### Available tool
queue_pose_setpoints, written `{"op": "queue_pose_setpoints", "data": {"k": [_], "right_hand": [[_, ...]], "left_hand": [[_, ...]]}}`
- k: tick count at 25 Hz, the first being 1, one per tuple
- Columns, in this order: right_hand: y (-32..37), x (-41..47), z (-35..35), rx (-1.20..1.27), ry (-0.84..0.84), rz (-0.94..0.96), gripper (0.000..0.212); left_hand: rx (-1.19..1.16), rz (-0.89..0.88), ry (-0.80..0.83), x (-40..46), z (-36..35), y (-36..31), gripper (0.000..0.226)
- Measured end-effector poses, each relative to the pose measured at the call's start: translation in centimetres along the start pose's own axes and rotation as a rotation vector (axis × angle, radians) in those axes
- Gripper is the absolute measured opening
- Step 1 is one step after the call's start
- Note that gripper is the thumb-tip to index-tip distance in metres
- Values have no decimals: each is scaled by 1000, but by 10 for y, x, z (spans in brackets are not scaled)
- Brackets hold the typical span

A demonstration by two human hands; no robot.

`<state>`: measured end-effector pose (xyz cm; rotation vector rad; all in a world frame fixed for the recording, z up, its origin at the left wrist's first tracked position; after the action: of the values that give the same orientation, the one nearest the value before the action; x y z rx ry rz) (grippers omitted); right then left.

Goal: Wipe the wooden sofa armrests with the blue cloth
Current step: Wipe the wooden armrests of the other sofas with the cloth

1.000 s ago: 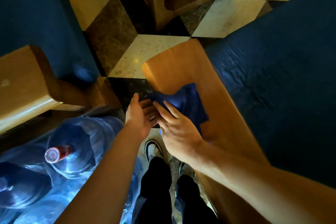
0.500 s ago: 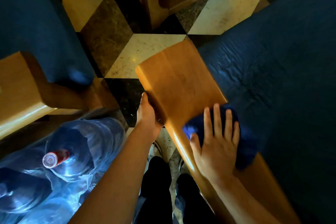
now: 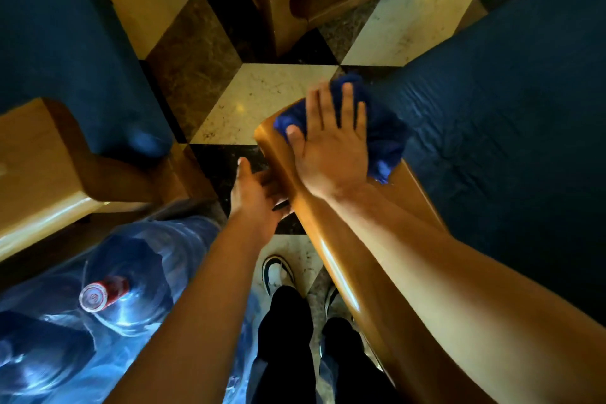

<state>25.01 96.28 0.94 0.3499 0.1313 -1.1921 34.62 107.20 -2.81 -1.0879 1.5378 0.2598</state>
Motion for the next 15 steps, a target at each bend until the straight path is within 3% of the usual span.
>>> {"op": "queue_pose_setpoints", "data": {"k": [3,5,8,11,15], "right_hand": [[-5,-77,-19,-73,41,283,67],[-40,-149,-32,-98,71,360,65],[-98,-191,-26,-70,73,118,66],[-95,-120,-2,3,42,-211,70],[-63,28,22,183,83,-232,69]], "left_hand": [[-63,-19,7,0,5,-5,69],[-78,-19,-4,-2,-1,0,67],[-111,-2,-24,-5,-10,13,58],[-92,7,-70,-11,-16,19,52],[-70,32,-75,-15,-15,27,47]]}}
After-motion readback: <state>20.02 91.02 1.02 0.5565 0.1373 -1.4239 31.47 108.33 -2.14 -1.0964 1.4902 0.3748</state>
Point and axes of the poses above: each hand's wrist, its own x-axis towards the middle knuckle, its own z-axis out of the back of the hand, y = z × x, the point moved 5 cm from there along x, towards the middle knuckle, and after that the axes turned 10 degrees about y, right-handed, at the moved point
